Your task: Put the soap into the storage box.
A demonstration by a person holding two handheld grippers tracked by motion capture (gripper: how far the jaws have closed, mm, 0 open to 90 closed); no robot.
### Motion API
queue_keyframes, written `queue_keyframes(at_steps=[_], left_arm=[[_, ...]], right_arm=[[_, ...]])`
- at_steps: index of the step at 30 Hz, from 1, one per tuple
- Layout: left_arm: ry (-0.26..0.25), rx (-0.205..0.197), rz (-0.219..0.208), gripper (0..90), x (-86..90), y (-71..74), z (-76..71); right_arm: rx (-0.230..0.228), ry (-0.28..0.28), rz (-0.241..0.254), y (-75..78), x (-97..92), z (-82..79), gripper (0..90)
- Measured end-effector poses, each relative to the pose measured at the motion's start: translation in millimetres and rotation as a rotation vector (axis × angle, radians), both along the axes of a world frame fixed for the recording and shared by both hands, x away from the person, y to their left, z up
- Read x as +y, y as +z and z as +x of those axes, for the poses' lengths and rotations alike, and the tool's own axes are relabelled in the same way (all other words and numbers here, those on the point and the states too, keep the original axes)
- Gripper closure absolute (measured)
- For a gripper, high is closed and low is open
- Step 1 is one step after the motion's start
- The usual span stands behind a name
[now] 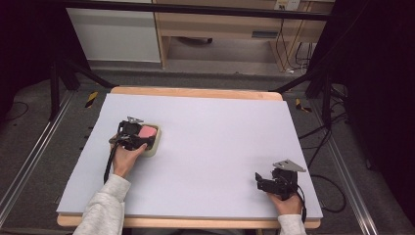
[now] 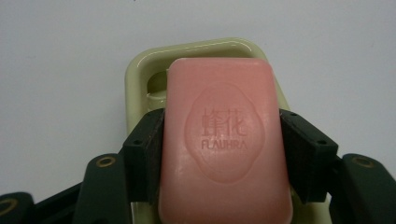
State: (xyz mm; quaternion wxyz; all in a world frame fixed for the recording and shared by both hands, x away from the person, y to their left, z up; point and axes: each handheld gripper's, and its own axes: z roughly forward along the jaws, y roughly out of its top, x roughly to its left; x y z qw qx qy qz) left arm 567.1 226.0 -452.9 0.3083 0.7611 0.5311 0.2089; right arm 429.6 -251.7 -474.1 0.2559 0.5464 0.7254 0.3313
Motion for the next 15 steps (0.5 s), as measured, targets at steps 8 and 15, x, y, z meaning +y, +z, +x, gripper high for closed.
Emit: queue_keyframes(at_steps=[8,15], left_arm=[[0.008,-0.003,-0.010,37.0,0.5,0.6,-0.3],[0.011,-0.052,-0.065,34.3,6.6,12.7,-5.9]], right_arm=[[-0.001,0.001,0.000,0.0,-0.1,-0.1,12.6],[0.000,0.000,0.000,0.0,0.4,-0.2,12.6]])
